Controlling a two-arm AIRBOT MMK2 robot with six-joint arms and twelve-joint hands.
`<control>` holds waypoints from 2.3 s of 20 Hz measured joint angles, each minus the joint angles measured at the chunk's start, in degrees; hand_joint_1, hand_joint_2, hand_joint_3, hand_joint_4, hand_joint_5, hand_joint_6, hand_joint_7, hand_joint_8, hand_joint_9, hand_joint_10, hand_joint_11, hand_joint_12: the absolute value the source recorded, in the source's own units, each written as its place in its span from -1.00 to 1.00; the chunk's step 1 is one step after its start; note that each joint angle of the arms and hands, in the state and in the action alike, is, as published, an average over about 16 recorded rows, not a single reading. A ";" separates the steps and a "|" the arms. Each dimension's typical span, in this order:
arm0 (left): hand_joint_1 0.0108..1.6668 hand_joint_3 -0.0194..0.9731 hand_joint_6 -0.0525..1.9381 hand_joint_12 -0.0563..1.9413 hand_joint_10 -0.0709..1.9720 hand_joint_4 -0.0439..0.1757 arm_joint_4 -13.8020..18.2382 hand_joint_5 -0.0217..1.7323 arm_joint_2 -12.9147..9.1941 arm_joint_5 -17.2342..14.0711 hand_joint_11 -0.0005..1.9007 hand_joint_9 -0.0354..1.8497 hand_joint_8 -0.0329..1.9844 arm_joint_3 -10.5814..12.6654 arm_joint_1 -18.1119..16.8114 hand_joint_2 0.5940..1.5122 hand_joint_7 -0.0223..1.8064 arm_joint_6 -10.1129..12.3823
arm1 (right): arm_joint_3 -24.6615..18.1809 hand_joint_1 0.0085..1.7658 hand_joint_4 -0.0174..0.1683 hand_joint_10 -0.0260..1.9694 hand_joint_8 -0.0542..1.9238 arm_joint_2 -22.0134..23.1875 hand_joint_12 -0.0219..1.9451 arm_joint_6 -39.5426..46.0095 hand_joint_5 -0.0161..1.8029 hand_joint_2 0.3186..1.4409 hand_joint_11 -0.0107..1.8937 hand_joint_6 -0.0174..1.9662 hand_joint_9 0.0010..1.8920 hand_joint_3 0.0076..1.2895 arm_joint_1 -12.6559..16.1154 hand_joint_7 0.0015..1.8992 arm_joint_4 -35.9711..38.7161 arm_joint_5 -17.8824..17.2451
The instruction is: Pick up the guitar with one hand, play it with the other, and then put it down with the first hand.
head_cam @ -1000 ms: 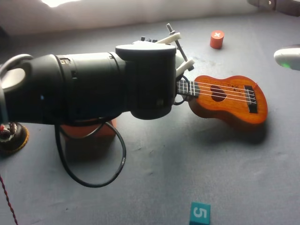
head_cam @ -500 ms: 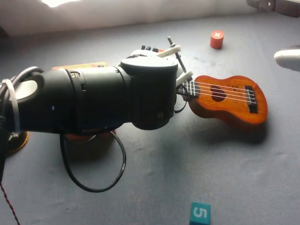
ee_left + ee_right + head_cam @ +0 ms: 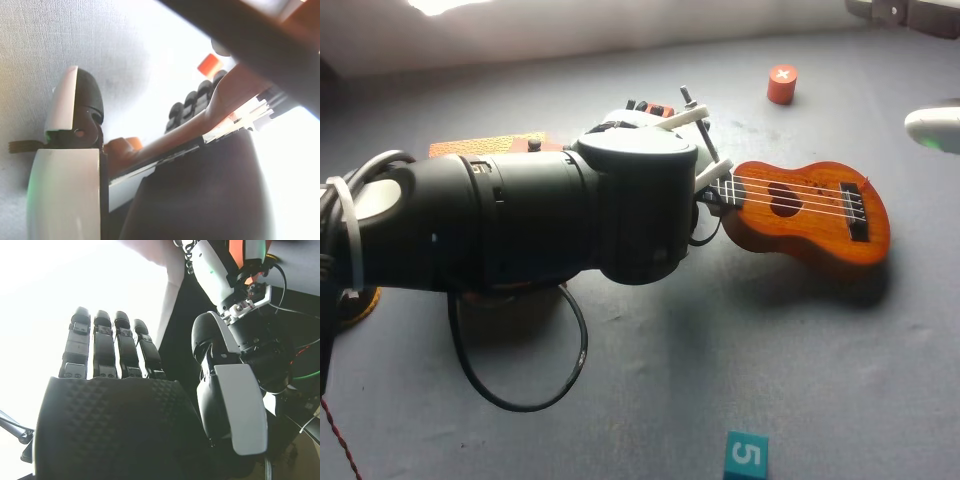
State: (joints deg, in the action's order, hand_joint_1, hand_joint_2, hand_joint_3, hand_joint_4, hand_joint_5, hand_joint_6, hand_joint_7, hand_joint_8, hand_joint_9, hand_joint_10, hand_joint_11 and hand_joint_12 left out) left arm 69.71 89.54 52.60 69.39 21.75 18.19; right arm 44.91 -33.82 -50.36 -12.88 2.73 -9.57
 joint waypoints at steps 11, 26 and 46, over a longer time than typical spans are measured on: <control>0.46 -0.95 0.33 0.47 0.40 -0.62 0.55 -0.15 0.00 -0.74 -0.28 -0.19 0.36 0.00 0.44 -0.05 -0.17 0.02 | 0.00 -0.45 -0.83 -0.96 -0.93 0.00 -0.96 -0.01 -0.93 0.82 -0.97 -0.95 -0.98 -0.99 0.00 -0.93 0.00 0.06; 0.79 -0.94 0.98 0.99 0.97 -0.56 -0.23 0.60 -0.47 -2.29 0.62 0.61 0.99 -0.44 -0.18 0.00 0.55 -0.02 | 0.09 -0.39 -0.83 -0.96 -0.93 0.01 -0.96 0.30 -0.91 0.82 -0.97 -0.95 -0.96 -0.99 0.00 -0.91 0.00 -0.30; 0.85 -0.97 0.95 0.97 0.98 -0.61 -13.94 0.53 -12.70 -9.69 0.57 0.54 0.97 -11.61 -9.37 0.00 0.49 -4.44 | 4.90 -0.36 -0.83 -0.96 -0.93 -0.48 -0.96 53.69 -0.89 0.77 -0.97 -0.95 -0.92 -0.99 -0.16 -0.89 45.91 -10.86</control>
State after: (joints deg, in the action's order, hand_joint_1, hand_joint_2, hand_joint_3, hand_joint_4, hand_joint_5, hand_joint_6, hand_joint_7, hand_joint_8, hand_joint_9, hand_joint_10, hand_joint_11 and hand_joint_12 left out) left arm 55.77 76.84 42.91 57.77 12.38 13.75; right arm 49.81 -34.30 3.33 -13.05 48.65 -20.43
